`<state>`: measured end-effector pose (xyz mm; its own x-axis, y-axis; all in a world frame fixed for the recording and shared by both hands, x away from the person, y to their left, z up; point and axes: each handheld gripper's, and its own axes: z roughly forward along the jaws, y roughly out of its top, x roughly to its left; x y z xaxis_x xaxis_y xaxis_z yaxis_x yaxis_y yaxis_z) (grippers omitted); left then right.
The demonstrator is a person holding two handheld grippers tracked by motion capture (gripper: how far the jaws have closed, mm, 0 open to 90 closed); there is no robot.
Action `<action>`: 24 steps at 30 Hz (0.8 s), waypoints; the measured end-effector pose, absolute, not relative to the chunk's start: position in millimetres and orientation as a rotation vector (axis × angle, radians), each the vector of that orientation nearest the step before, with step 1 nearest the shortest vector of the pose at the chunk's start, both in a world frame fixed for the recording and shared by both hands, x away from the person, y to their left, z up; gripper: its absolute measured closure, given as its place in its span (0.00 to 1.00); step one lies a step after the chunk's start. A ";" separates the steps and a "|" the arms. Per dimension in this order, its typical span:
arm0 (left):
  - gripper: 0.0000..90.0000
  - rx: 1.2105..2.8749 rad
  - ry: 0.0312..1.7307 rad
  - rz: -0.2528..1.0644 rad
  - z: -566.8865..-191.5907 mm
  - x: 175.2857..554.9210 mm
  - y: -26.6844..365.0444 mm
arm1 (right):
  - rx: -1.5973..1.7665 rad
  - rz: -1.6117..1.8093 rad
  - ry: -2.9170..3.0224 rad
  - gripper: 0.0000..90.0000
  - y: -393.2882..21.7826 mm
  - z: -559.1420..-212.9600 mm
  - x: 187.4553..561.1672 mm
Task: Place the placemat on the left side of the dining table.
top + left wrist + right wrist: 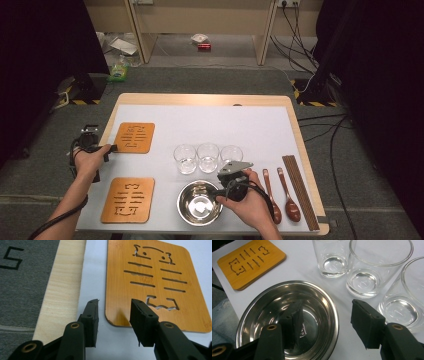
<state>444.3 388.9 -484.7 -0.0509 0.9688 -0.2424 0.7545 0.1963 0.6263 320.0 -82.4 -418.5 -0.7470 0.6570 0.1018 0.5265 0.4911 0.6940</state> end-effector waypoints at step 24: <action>0.56 1.607 1.774 0.465 -478.5 439.9 383.4 | 1.032 1.107 2.551 0.49 -83.7 -417.4 320.6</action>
